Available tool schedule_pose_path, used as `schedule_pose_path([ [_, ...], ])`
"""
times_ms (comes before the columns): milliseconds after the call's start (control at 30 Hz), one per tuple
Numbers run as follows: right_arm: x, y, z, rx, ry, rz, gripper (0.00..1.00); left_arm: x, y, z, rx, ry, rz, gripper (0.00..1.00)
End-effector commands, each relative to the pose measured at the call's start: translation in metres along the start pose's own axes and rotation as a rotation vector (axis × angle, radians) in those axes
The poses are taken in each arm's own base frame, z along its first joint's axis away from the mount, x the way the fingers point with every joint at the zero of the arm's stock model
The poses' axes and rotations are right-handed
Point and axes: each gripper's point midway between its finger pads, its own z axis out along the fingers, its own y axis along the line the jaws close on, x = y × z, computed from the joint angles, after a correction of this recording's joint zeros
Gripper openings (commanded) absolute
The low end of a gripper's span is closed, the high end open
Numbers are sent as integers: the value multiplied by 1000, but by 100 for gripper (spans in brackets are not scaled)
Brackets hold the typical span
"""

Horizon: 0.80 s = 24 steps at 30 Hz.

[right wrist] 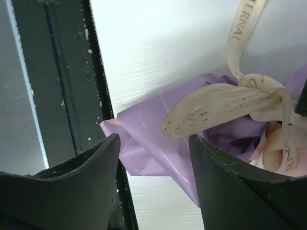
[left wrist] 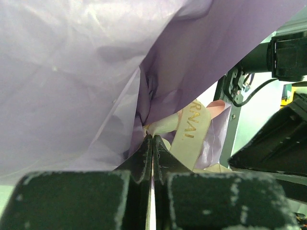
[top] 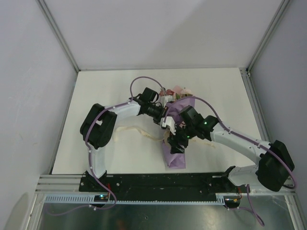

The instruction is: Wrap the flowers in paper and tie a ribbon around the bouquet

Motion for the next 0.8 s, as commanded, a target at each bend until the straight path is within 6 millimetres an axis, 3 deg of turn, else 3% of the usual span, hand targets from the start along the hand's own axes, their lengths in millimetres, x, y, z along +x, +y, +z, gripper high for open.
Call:
schedule_pose_path([
  [0,-22,-17,6,99,-39,82,66,-20,-14,-8,-5,-43,50,0],
  [200,-14,-34,26,180,18,92,65,-20,-14,-9,-6,-44,54,0],
  [267,-11,-35,28,177,35,86,53,-19,-15,-9,-3,-43,52,0],
  [400,-3,-34,14,151,57,95,10,-20,-15,-14,-14,-54,67,0],
  [433,2,-32,9,141,71,105,5,-20,-16,-17,-19,-59,73,0],
  [600,15,-27,-15,90,76,131,0,-14,-16,-27,-42,-61,111,0],
  [767,26,-23,-36,67,73,166,0,-1,-3,-33,-94,-22,136,0],
])
